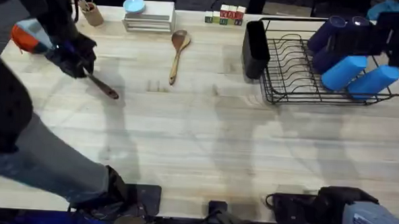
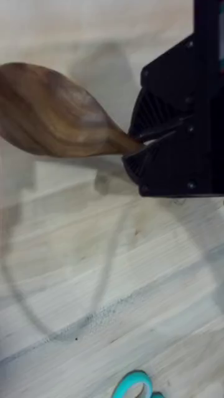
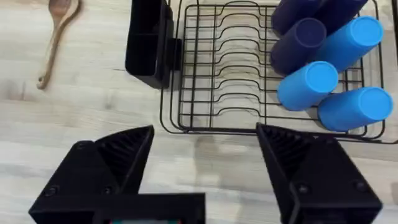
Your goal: Pick up the spoon on the table one by one and put them onto the rack
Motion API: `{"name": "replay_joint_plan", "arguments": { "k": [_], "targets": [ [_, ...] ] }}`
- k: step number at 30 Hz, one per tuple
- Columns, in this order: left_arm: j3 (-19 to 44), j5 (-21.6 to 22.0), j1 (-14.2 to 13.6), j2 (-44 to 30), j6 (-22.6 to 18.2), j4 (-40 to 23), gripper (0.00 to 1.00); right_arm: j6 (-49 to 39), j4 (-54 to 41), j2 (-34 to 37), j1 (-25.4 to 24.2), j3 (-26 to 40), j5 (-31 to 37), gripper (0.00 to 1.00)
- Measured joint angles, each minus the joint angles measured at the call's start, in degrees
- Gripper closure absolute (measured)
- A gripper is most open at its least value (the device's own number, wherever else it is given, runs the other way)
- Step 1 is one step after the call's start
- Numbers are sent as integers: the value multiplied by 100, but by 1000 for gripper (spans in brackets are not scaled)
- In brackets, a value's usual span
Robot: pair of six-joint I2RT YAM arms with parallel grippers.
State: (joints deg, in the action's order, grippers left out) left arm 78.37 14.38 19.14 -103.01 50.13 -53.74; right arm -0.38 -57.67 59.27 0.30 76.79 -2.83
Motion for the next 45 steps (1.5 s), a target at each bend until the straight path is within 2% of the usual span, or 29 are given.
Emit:
{"name": "replay_joint_plan", "arguments": {
  "k": [4,9,13,21,24,28,33,38,42,45],
  "targets": [
    [-1,10,-312,537,0,48,956,0,14,-1,0,0,0,9],
    [0,30,-892,1071,-45,372,956,-2,24,0,0,0,2,9],
    [-2,28,-1533,1461,-44,828,956,-24,24,0,0,0,2,9],
    [-2,28,-3015,1876,-44,2253,956,-116,24,0,0,0,2,9],
    [-2,26,-3498,1867,-44,2694,956,-116,24,0,0,0,2,9],
    [-2,28,-3998,1870,-44,3380,956,-116,24,0,0,0,3,9],
    [-2,28,-4430,1870,-65,3929,956,-116,24,-2,0,0,2,9],
    [-2,-13,-4687,1864,-400,4413,956,-116,24,0,0,0,2,9],
    [-2,-248,-4843,1803,-963,4967,956,-117,24,0,0,0,2,9],
    [-2,-593,-4932,1691,-1590,5353,956,-117,24,0,0,0,2,9]
  ]
}}
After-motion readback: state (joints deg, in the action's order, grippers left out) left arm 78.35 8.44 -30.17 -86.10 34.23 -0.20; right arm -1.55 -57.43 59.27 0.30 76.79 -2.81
